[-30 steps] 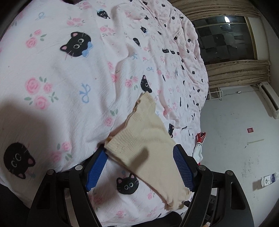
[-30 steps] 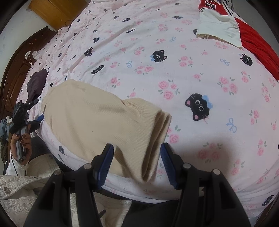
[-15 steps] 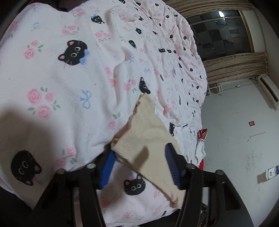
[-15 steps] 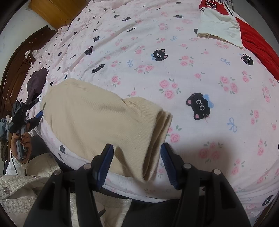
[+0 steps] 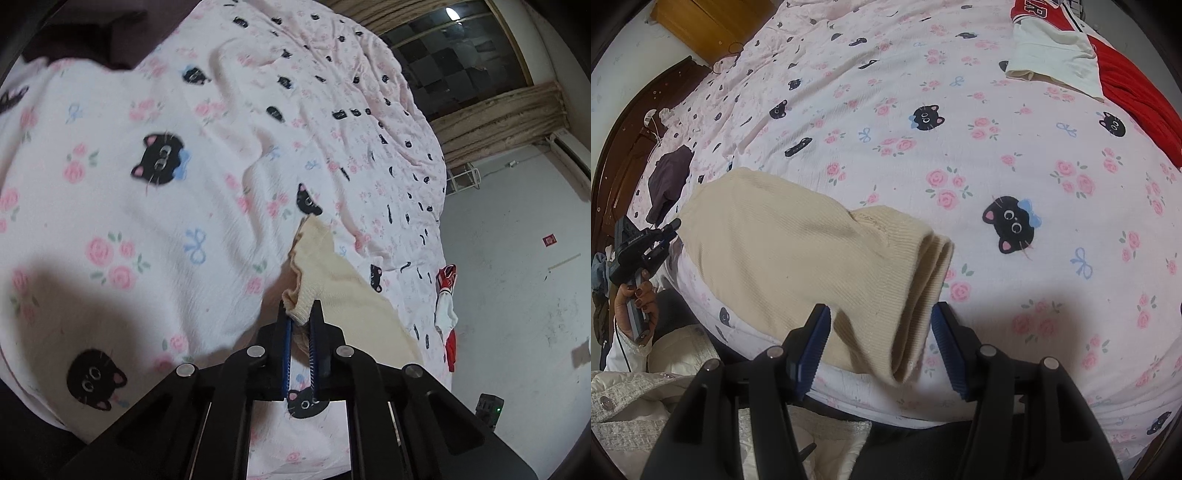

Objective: Fold clothes

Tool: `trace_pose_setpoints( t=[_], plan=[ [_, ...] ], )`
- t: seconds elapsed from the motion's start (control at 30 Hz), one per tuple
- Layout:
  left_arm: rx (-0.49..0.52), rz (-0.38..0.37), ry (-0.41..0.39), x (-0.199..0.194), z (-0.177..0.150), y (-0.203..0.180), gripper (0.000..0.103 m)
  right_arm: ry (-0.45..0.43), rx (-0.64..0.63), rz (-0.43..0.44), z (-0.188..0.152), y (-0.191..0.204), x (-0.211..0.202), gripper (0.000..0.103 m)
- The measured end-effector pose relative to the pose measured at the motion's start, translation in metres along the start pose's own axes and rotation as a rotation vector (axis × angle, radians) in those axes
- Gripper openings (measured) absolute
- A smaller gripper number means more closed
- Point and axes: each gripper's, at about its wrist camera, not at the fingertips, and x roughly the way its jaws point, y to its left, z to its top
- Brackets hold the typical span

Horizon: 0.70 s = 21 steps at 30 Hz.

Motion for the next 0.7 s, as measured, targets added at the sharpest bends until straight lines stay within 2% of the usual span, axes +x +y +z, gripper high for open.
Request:
trace_pose_setpoints(
  t=[0.2,0.5,0.6,0.7],
  plan=[
    [0.055,0.030,-0.012,-0.001,0.008,-0.010,0.006,-0.014,0.015,0.000,0.000,-0.004,-0.004,0.059],
    [0.046,0.065,-0.014,-0.002,0.004,0.000,0.006,-0.025,0.032,0.006,0.000,-0.009,-0.008,0.059],
    [0.094,0.066,-0.017,-0.004,0.002,-0.010,0.006,-0.024,0.033,0.008,0.000,-0.009,-0.008,0.059],
    [0.190,0.068,-0.021,-0.005,0.000,-0.034,0.006,-0.025,0.034,0.011,0.000,-0.009,-0.007,0.059]
  ],
)
